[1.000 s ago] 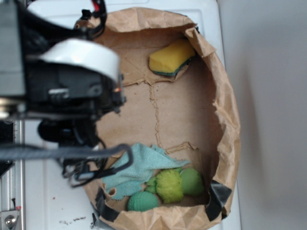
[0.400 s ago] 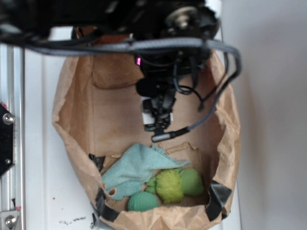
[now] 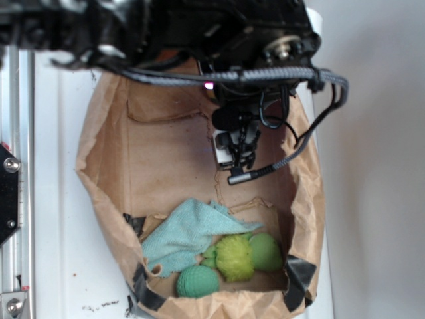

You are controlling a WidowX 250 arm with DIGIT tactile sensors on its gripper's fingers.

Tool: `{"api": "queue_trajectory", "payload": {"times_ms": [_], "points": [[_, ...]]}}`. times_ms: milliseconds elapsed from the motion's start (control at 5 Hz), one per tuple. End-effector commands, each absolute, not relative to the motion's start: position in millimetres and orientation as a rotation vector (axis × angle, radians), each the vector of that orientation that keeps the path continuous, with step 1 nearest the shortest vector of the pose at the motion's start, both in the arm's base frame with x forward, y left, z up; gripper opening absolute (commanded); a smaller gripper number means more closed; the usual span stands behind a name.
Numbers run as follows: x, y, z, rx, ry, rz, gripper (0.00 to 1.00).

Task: Grab the green sponge.

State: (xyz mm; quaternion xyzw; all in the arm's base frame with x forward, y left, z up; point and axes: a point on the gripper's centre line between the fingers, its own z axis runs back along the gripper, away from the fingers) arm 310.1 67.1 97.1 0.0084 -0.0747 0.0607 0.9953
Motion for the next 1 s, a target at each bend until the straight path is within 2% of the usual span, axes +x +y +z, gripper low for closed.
{"api": "queue_trajectory", "payload": {"times_ms": [0,400,800], "points": [[329,82,101,0.109,-0.194,0.168,1.0],[331,102,76,0.192,-0.147,0.225,1.0],[339,106,61,0.207,-0.129,0.216,1.0]]}}
